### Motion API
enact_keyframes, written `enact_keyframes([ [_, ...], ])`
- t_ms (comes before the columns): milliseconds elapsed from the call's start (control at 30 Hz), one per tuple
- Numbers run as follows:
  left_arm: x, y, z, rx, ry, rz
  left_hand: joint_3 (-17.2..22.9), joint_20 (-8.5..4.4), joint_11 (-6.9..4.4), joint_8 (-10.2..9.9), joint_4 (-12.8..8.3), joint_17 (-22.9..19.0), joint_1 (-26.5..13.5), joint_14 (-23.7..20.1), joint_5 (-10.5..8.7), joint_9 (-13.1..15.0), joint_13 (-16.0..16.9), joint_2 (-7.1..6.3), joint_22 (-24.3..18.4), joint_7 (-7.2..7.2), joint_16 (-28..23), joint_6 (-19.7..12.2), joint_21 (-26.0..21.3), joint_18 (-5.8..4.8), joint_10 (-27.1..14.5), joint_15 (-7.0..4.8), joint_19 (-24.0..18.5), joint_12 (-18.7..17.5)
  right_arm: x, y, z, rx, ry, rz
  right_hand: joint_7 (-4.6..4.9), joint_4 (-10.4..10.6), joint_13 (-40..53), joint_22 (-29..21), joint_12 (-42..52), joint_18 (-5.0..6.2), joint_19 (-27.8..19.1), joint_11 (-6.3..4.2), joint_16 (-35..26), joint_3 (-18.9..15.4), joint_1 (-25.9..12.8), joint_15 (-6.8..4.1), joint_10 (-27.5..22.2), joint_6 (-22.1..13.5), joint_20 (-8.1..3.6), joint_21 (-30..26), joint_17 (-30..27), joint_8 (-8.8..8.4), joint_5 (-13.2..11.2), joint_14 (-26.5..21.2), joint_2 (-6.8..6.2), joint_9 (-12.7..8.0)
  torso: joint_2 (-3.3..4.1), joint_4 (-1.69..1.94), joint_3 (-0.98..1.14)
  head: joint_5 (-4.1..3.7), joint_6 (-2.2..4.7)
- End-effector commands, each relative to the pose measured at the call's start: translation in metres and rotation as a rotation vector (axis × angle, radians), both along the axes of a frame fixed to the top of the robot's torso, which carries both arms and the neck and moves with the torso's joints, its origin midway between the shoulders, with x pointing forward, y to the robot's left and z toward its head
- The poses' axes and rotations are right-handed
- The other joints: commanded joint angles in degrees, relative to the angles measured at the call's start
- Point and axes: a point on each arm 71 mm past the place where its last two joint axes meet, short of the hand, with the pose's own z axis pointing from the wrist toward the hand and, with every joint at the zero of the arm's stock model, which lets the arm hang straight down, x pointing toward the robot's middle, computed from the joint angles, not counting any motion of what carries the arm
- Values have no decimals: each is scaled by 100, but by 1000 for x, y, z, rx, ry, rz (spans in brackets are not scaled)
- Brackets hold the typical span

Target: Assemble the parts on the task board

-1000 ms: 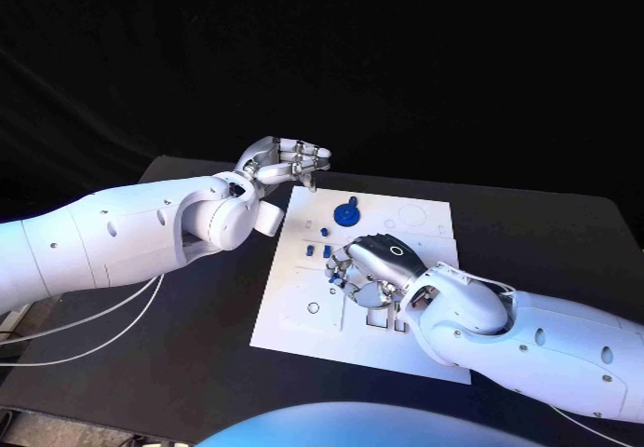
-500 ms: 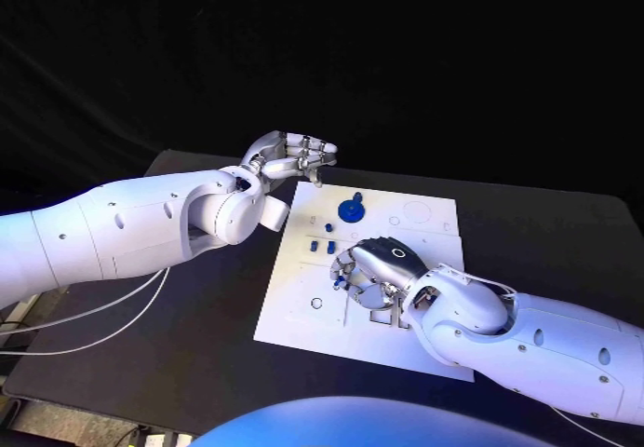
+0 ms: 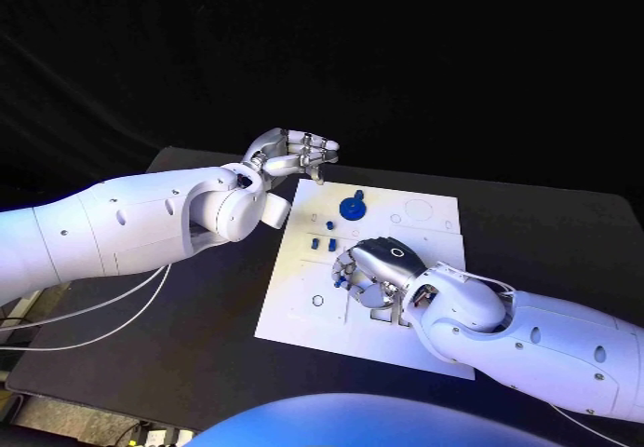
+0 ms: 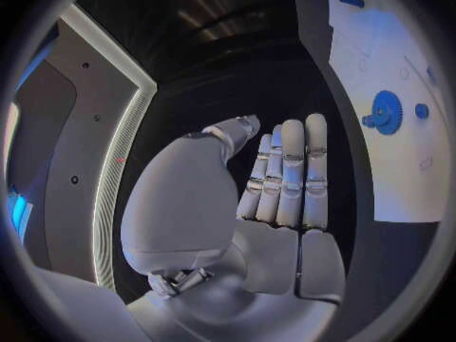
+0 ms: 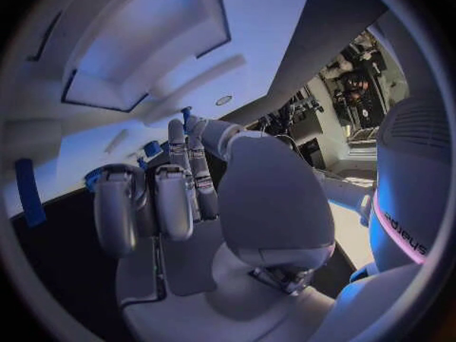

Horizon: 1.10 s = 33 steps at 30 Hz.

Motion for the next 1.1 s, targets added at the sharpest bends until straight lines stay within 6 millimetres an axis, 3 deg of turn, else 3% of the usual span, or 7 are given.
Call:
enact_keyframes([
  [33,-1,-2,1,-12,1,-18,-27,46,-4,-30,-5,-7,-17,-38,18,-7,8,62,-8,-14,-23,-35,-33,69,-27,18,6,18,0,1,-3,-34,-3,8,30,-36,8,1116,-25,-45,277,-212,-17,-10,-47,-12,200,-6,-28,22,-5,15,31,272,10,2,0,-2,-2,9,-13],
  [600,-1,-2,1,-11,5,-19,-39,55,2,-30,20,-9,-38,-42,12,-10,15,84,-17,-7,-16,-43,-48,70,-54,25,6,42,-2,7,-10,-80,10,27,34,-53,15,1085,-83,-30,244,-199,-44,-81,-141,1,162,-42,-15,-44,-62,-3,-42,258,-20,12,-2,-3,-2,2,-18],
  [667,-1,-2,1,-11,5,-19,-39,55,2,-30,20,-9,-38,-42,12,-10,15,84,-17,-7,-16,-43,-48,70,-54,25,6,42,-1,6,-10,-77,8,21,58,-17,1,1090,-158,-31,243,-167,-45,-142,-253,28,76,-137,2,-42,-67,-65,49,256,-59,-11,-6,-5,-3,0,-17],
  [800,-1,-2,1,-12,6,-19,-39,55,2,-30,20,-9,-38,-42,12,-10,15,84,-17,-7,-16,-43,-48,70,-54,25,6,42,1,2,-9,-62,-4,2,261,82,-92,1057,-407,-20,209,15,-76,-247,-501,179,-305,-631,100,-115,-136,-382,108,234,-260,-150,-8,-6,-1,-4,-11],
  [900,-1,-2,1,-11,6,-19,-39,55,2,-30,20,-9,-38,-42,12,-10,15,84,-17,-7,-16,-43,-48,70,-54,25,6,42,2,-1,-8,-49,-12,-8,311,98,-154,950,-511,27,112,99,-167,-313,-566,241,-554,-865,165,-325,-301,-554,106,178,-374,-223,-7,-6,2,-9,-1],
  [1100,-1,0,1,-10,7,-18,-39,56,2,-30,21,-10,-37,-42,11,-10,16,88,-18,-8,-15,-44,-50,71,-57,25,6,46,-2,-12,-2,-16,-29,-29,303,95,-179,899,-527,53,67,114,-206,-362,-574,258,-652,-890,199,-426,-374,-592,117,155,-424,-239,-9,-7,5,-41,21],
])
